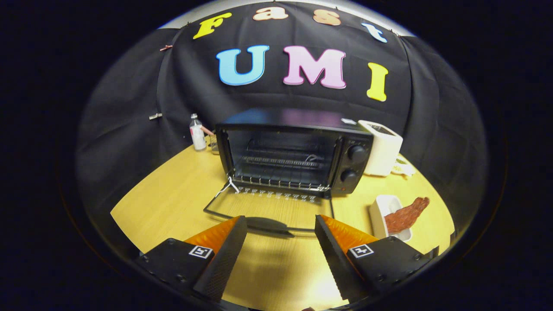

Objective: Open the toaster oven, put the food inside, and close the toaster oven door.

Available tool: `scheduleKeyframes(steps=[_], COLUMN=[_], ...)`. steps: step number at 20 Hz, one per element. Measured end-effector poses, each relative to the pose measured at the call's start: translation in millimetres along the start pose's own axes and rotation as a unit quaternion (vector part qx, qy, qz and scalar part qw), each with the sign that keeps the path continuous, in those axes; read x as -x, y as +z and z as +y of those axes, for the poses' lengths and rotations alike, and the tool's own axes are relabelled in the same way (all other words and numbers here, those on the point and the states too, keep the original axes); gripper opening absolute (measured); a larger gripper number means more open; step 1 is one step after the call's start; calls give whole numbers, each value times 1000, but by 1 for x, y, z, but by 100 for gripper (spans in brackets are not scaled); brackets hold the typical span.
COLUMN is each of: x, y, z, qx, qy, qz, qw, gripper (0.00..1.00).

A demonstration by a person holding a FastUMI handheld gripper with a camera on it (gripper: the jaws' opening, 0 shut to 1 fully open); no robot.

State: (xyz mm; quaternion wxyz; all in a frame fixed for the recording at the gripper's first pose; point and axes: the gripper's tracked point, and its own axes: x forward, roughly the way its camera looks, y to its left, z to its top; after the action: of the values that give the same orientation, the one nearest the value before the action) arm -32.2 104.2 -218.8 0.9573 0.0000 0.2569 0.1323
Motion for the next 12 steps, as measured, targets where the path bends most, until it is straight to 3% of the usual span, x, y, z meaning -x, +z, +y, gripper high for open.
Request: scheduleKeyframes(steps=[12], x=[77], y=[93], z=[-154], qx=[-15], qy=[-115], qz=[-80], qw=[990], gripper=[98])
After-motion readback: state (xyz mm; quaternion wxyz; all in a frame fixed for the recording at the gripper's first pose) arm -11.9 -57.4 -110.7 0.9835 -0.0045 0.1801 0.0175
